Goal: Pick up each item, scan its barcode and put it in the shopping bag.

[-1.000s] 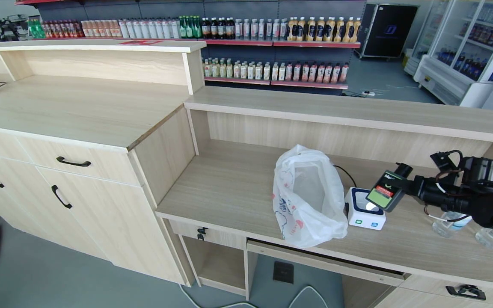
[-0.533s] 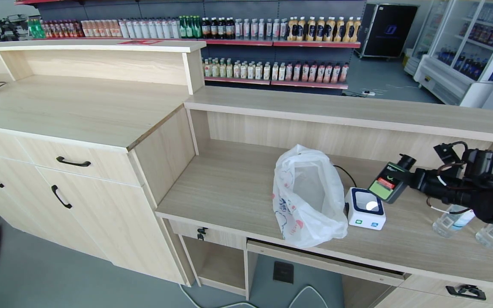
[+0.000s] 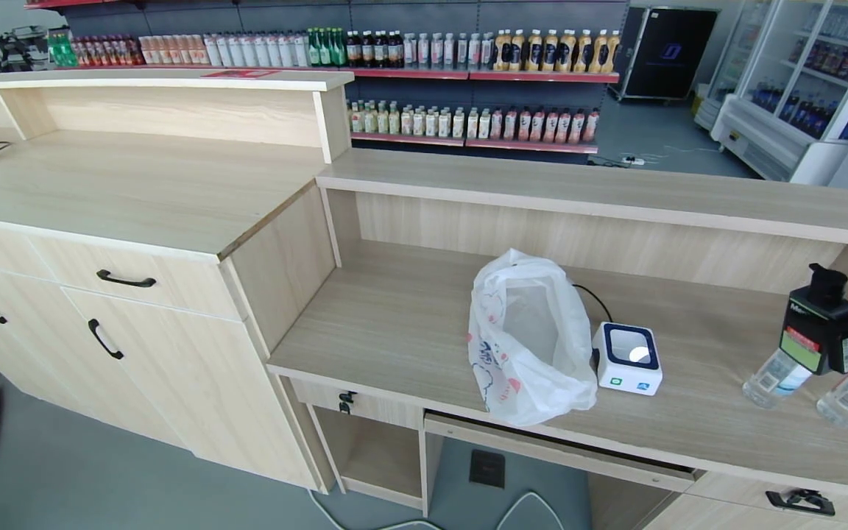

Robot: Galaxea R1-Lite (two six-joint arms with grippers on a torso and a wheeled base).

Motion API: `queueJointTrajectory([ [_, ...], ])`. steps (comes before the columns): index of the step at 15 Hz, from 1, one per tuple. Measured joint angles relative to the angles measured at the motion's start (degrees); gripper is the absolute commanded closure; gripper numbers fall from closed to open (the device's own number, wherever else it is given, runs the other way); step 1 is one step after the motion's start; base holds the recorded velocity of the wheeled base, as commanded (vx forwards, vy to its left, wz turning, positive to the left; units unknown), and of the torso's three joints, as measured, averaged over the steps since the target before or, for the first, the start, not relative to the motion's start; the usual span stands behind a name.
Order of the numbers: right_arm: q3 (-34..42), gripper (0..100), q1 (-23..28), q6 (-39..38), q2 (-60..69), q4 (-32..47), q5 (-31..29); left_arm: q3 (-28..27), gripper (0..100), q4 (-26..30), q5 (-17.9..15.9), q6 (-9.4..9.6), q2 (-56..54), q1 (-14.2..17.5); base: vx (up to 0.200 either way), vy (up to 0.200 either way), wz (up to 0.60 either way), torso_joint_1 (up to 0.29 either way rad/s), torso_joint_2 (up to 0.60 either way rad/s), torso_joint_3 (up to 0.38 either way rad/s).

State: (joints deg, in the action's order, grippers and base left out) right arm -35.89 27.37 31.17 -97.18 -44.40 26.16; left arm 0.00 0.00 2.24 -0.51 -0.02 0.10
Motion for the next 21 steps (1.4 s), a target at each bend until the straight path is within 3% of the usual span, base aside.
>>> queueJointTrajectory([
  [3, -0.2, 100, 1.2, -2.4, 3.3, -2.7, -3.0, 0.0, 0, 0.0, 0.0, 0.00, 0.0, 0.0, 0.000, 0.000, 0.60, 0.004, 0.01, 0.002],
  [6, -2.3, 100, -3.9, -12.5, 3.9, -3.4, -11.8, 0.0, 0, 0.0, 0.0, 0.00, 0.0, 0.0, 0.000, 0.000, 0.40, 0.006, 0.00, 0.000],
  [13, -4.9, 100, -12.1, -18.6, -6.2, -11.3, -12.0, 0.0, 0, 0.0, 0.0, 0.00, 0.0, 0.0, 0.000, 0.000, 0.00, 0.000, 0.00, 0.000],
  [18, -6.0, 100, -15.9, -18.3, -20.0, -21.4, -10.3, 0.0, 0, 0.0, 0.0, 0.00, 0.0, 0.0, 0.000, 0.000, 0.00, 0.000, 0.00, 0.000],
  [21, -7.2, 100, -17.2, -17.5, -25.1, -23.3, -8.6, 0.0, 0, 0.0, 0.0, 0.00, 0.0, 0.0, 0.000, 0.000, 0.00, 0.000, 0.00, 0.000],
])
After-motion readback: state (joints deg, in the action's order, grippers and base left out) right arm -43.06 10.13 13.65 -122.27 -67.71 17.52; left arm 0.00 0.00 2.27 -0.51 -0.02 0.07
